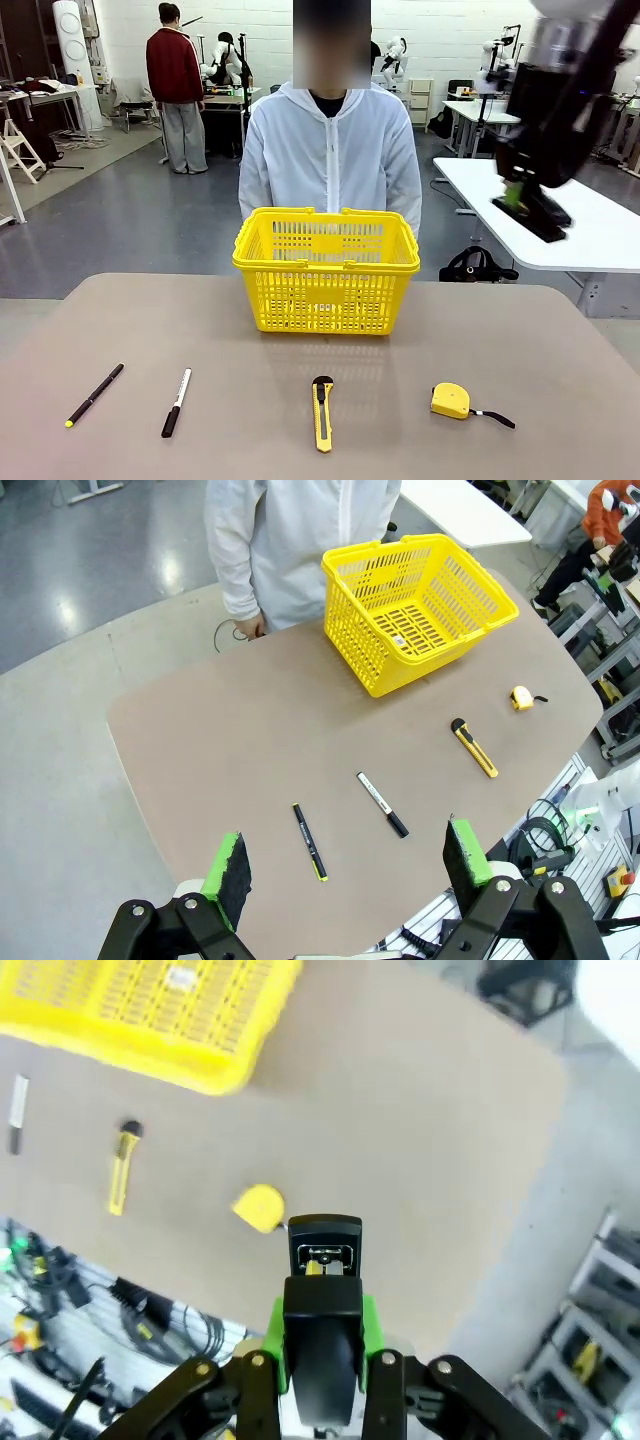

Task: Place the items the person wants into the basket.
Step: Pick up the item the person points to and place it in the Market Basket.

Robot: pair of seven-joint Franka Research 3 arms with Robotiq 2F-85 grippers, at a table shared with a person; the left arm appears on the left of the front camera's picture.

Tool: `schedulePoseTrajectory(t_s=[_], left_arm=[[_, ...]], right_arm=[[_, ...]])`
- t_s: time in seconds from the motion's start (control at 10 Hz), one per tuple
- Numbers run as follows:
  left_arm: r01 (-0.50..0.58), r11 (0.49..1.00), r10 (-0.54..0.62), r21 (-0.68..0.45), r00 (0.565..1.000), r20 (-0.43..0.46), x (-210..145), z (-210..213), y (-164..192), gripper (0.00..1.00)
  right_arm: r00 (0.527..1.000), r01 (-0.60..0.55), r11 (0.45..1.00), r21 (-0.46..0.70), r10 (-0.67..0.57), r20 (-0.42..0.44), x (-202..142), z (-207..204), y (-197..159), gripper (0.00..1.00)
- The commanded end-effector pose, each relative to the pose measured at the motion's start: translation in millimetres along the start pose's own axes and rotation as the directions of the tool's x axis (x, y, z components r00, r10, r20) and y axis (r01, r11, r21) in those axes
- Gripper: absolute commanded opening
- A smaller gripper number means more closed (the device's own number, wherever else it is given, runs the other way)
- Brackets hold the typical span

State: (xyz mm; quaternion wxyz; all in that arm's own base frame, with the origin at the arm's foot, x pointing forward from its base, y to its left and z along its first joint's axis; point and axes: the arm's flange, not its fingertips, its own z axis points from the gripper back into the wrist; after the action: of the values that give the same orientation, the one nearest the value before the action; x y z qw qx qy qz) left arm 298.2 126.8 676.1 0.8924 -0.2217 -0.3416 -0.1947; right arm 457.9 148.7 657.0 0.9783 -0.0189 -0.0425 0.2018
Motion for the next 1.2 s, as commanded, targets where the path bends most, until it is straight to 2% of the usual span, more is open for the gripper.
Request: schedulePoseTrajectory(t_s=[0.0,0.2,0.3,0.6,0.8,0.9,1.1], left_arm=[[0.008,1.0,-0.008,-0.009,1.0,0.009,-0.5,1.0,1.4,1.0],[0.008,1.0,-0.008,-0.009,1.0,0.009,-0.5,1.0,1.4,1.0],[0.008,1.0,-0.008,-0.009,1.0,0.009,-0.5,1.0,1.4,1.0],[0.008,1.0,-0.008,-0.009,1.0,0.009,-0.5,1.0,1.4,1.0],[0.008,1.0,-0.008,-0.009,1.0,0.009,-0.5,1.0,1.4,1.0],[0.008,1.0,-0.008,-0.009,1.0,0.009,-0.5,1.0,1.4,1.0],[0.008,1.0,-0.008,-0.009,1.0,0.009,-0.5,1.0,1.4,1.0]], right_arm=[[0.991,-0.133,0.99,-0.039,0.133,0.005,62.4,-8.5,32.7,0.21],[0.953,-0.3,0.954,-0.011,0.3,0.04,125.8,-32.2,96.3,0.21],[0.932,-0.357,0.934,-0.016,0.357,0.067,145.6,-45.9,117.8,0.21],[0.857,-0.502,0.864,-0.032,0.502,0.115,187.7,-80.3,143.6,0.21],[0.829,-0.549,0.835,-0.039,0.55,0.1,197.6,-88.1,138.5,0.21],[0.863,-0.495,0.869,-0.009,0.494,0.105,182.2,-97.3,150.3,0.21],[0.863,-0.495,0.869,-0.009,0.494,0.105,182.2,-97.3,150.3,0.21]])
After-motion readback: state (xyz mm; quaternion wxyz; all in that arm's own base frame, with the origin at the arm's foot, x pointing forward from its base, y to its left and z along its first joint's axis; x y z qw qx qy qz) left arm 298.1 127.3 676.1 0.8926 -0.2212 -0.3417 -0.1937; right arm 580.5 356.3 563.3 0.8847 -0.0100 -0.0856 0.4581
